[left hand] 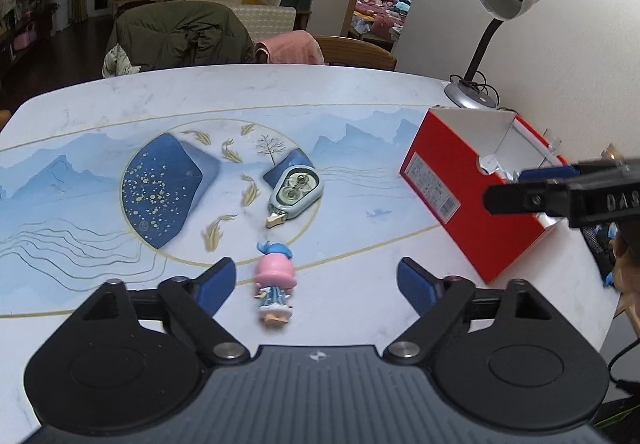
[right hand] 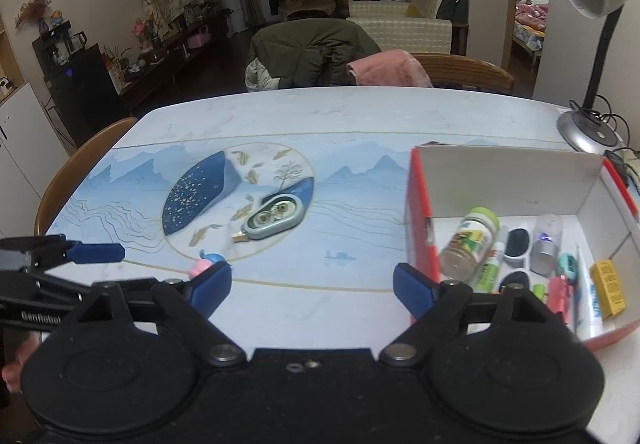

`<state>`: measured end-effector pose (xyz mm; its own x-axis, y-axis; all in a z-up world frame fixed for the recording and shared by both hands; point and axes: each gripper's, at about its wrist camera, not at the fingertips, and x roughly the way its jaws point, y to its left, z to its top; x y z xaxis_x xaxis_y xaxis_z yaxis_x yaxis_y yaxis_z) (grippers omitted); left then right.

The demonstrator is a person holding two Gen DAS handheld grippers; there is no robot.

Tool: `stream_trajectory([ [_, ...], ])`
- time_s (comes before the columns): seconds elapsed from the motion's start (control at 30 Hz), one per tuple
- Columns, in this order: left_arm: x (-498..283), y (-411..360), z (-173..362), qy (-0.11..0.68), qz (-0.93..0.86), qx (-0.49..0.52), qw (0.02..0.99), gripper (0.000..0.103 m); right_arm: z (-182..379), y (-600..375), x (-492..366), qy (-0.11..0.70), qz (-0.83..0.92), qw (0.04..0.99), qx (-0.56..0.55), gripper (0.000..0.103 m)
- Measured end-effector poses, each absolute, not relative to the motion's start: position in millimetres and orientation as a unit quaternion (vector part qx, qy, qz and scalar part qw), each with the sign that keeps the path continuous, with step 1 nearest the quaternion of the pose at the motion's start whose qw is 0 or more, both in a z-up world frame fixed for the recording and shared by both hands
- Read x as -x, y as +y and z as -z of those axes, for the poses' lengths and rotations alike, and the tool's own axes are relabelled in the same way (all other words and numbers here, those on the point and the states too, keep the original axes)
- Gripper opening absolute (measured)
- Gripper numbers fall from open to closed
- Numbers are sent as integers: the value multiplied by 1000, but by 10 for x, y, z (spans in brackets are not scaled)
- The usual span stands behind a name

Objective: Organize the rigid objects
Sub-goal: 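Withdraw both open tools from the box toward the pink figurine and tape dispenser, then grasp the tape dispenser with the right tool while the left tool grasps the pink figurine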

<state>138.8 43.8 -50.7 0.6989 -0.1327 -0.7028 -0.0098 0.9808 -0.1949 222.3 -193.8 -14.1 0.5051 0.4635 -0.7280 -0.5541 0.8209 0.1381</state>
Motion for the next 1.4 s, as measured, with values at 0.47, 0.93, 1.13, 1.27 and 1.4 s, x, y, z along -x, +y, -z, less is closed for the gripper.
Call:
stream_trajectory([
  [0.47, -1649, 529, 875, 409, 38, 93, 907, 90, 375, -1162, -2682, 428, -284, 855, 71, 98],
  [0.93, -1897, 535, 1213, 413, -6, 63, 909, 90, 907, -556, -3330, 496, -257, 826, 79, 101],
  [1.13, -1946, 526, 1297, 413, -16, 67, 908, 90, 1130, -381, -3450, 514, -246, 816, 97, 101],
  [1.27, -1983, 542, 1322, 415, -16, 81, 906, 90, 1235, -320, -3520, 523, -234, 813, 102, 101],
  [1.4, -2015, 501, 1373, 422, -14, 73, 904, 90, 1319, -279, -3556, 531, -223, 811, 108, 100],
])
